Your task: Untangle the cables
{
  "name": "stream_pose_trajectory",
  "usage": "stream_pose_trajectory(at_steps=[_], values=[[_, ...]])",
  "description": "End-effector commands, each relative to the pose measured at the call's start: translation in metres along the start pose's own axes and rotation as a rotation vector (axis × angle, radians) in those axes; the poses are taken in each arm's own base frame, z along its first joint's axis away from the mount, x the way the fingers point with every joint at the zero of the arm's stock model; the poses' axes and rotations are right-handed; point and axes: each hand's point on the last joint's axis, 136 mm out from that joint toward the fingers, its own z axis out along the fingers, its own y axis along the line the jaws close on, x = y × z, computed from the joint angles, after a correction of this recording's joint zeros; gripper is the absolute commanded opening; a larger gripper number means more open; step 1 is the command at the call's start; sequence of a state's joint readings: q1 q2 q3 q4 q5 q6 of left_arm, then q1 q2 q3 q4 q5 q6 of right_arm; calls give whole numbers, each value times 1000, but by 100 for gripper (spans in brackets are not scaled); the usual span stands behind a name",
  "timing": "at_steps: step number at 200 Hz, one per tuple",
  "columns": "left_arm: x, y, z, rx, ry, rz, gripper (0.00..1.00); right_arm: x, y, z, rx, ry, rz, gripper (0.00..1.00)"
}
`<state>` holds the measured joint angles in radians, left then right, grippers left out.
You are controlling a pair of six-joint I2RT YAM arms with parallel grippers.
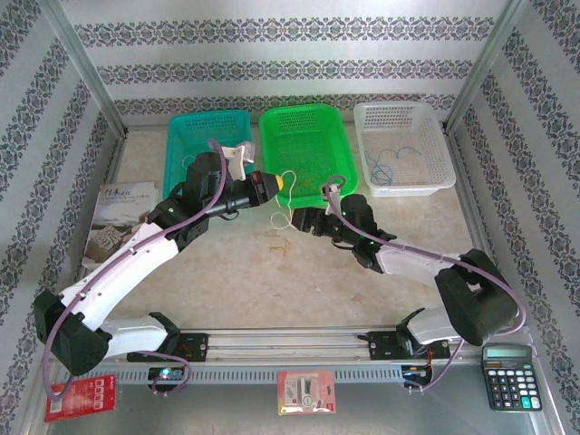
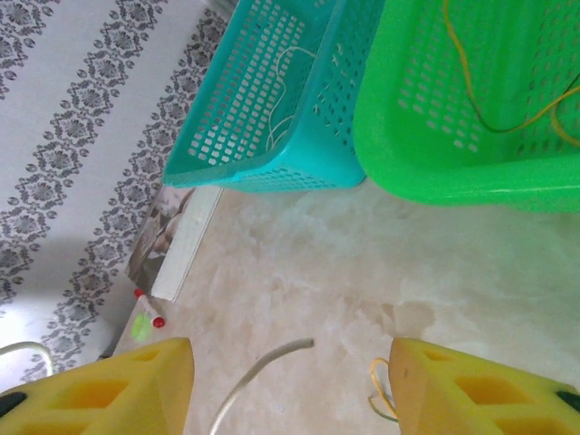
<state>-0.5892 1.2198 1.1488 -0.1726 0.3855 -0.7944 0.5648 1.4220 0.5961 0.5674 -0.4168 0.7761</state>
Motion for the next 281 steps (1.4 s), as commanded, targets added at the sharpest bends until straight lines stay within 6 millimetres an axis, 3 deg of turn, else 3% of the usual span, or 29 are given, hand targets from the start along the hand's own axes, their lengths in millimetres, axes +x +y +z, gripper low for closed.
stream_pose_trajectory(at_steps=[1,26,64,113,153,207,239,261,281], values=[[-8,-18,-7,65,-39,14,0,-15,32,8,-140,1,18,54],[-8,-18,-8,68,-46,16,0,-18,43,14,-199,20,28,34],[-10,-20,-13,68,-61,27,0,-22,40,15,-191,9,24,0],[-30,-29,-28,28,-118,92,0,-9,1,8,-75,-15,41,0],[-75,-35,-48,-26,-213,161,0,13,-34,4,22,0,58,0],[-134,-17,-70,-91,-357,171,0,31,-61,-2,112,2,75,0],[-161,0,-84,-150,-425,174,0,35,-66,-3,132,2,86,0],[-174,6,-91,-164,-457,179,0,32,-52,1,99,10,80,0],[-182,9,-93,-169,-467,183,0,26,-39,4,78,8,66,27]])
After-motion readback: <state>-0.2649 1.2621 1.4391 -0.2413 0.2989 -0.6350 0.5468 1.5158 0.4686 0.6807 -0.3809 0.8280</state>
